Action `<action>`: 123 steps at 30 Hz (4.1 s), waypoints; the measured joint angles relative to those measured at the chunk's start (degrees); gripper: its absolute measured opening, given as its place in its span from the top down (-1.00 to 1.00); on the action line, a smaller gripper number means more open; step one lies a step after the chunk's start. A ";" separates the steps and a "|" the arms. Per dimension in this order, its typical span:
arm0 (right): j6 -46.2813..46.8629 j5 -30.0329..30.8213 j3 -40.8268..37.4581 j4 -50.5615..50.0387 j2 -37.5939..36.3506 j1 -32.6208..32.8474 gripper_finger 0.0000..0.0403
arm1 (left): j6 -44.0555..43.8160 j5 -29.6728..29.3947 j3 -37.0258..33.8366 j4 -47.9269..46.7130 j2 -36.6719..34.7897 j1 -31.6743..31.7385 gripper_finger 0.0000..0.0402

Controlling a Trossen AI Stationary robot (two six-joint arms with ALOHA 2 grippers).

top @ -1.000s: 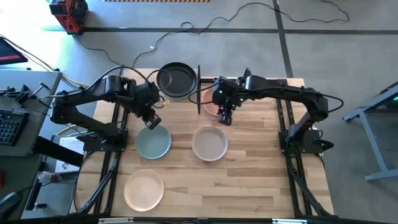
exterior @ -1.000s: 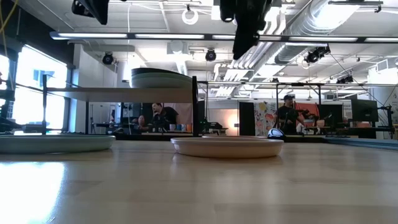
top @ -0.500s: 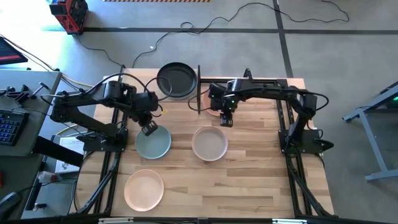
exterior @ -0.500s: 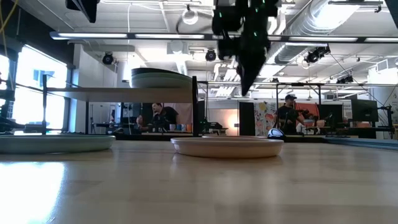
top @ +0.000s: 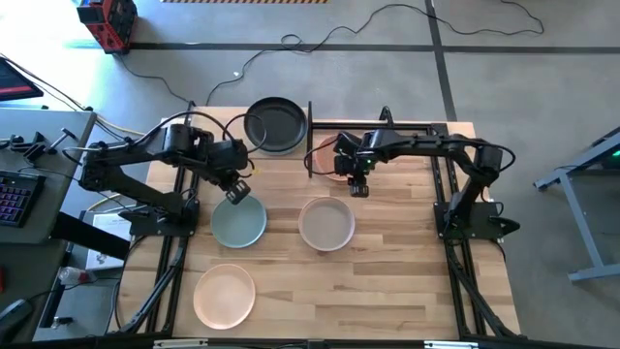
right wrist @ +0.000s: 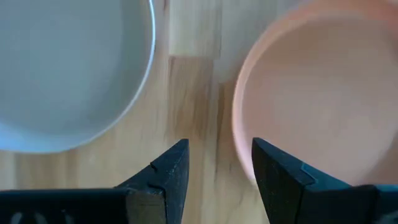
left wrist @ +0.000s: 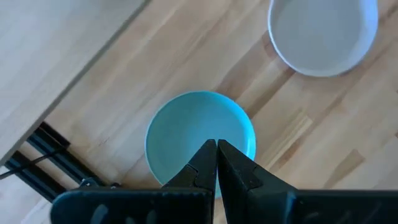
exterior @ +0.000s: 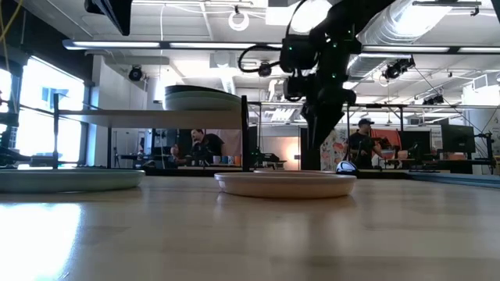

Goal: Place and stack plates onto a shelf
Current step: Put the orange plate on the shelf

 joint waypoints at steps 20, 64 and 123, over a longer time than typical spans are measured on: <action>-8.58 -7.81 -10.18 13.51 0.00 -5.13 0.24 | 1.16 -0.51 -0.02 0.04 0.02 0.29 0.99; -6.42 -1.12 -12.25 16.56 3.31 -4.46 0.96 | 1.16 -5.73 -0.02 -0.30 0.02 0.29 0.99; 24.69 9.04 0.43 -11.54 -12.02 22.77 1.00 | -16.46 1.04 -9.68 13.35 0.04 0.27 0.54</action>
